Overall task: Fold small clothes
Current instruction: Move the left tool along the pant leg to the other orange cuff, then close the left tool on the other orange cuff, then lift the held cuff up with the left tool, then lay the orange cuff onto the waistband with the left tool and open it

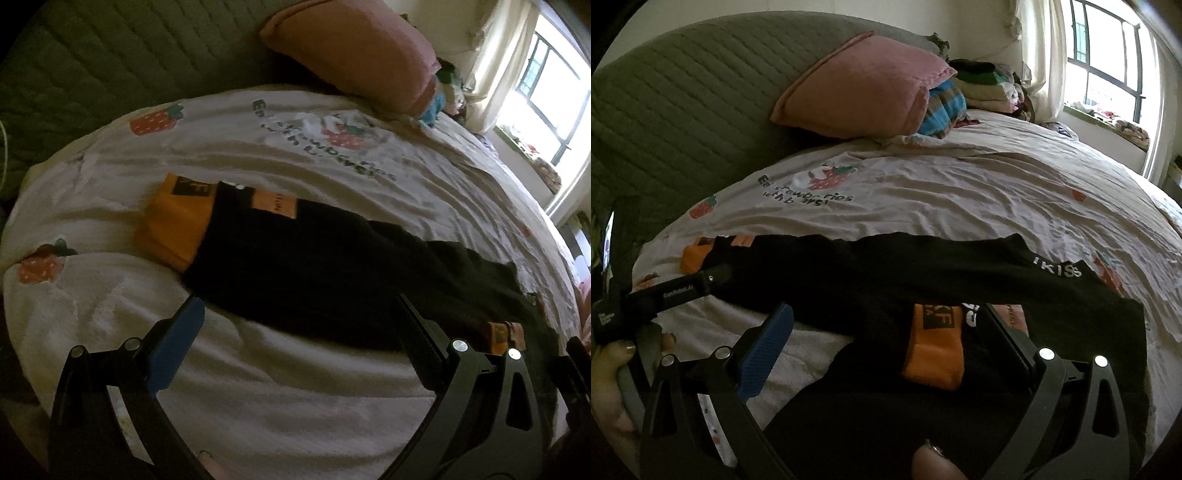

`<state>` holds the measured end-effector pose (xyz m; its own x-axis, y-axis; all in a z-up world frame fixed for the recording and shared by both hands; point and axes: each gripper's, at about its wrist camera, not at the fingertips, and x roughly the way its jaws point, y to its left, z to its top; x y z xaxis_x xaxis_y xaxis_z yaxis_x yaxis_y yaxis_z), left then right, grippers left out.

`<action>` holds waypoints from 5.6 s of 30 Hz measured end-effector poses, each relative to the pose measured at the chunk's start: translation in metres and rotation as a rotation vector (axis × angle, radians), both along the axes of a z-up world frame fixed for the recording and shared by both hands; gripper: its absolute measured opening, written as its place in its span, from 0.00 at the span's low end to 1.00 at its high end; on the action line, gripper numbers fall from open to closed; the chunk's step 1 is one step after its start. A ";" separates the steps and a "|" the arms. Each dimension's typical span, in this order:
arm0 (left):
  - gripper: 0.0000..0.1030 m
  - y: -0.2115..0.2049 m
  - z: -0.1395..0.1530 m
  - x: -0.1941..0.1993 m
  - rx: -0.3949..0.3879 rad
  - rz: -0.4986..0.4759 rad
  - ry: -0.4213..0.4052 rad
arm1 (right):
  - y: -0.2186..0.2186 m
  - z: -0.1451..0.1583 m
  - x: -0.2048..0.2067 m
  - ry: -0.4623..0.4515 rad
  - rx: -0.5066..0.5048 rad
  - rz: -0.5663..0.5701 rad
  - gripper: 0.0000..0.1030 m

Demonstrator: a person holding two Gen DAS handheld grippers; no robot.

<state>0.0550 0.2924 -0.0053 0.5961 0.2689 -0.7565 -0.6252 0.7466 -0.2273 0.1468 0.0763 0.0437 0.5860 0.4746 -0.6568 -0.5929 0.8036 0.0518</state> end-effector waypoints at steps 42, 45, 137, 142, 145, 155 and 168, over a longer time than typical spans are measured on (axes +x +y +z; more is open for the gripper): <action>0.10 0.066 -0.009 0.009 -0.008 0.106 -0.045 | 0.038 -0.036 0.016 0.069 -0.018 -0.032 0.96; 0.09 0.063 -0.003 0.006 0.005 0.096 -0.069 | 0.031 -0.034 0.017 0.069 -0.008 -0.050 0.96; 0.07 -0.195 0.099 0.067 0.009 -0.461 -0.249 | -0.274 0.020 0.006 0.010 0.243 -0.460 0.96; 0.07 -0.212 0.089 0.080 0.004 -0.496 -0.222 | -0.284 0.014 0.006 0.014 0.236 -0.472 0.96; 0.07 -0.222 0.084 0.087 -0.002 -0.516 -0.208 | -0.291 0.010 0.007 0.024 0.231 -0.485 0.96; 0.07 -0.256 0.064 0.106 0.001 -0.590 -0.150 | -0.306 0.004 0.006 0.033 0.235 -0.506 0.96; 0.15 -0.303 0.026 0.129 -0.057 -0.725 -0.063 | -0.332 -0.015 0.011 0.079 0.224 -0.571 0.96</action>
<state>0.1841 -0.0107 0.0206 0.6521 -0.2488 -0.7162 0.0377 0.9541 -0.2971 0.1575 -0.2557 0.0292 0.7421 0.2316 -0.6290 -0.0597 0.9575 0.2822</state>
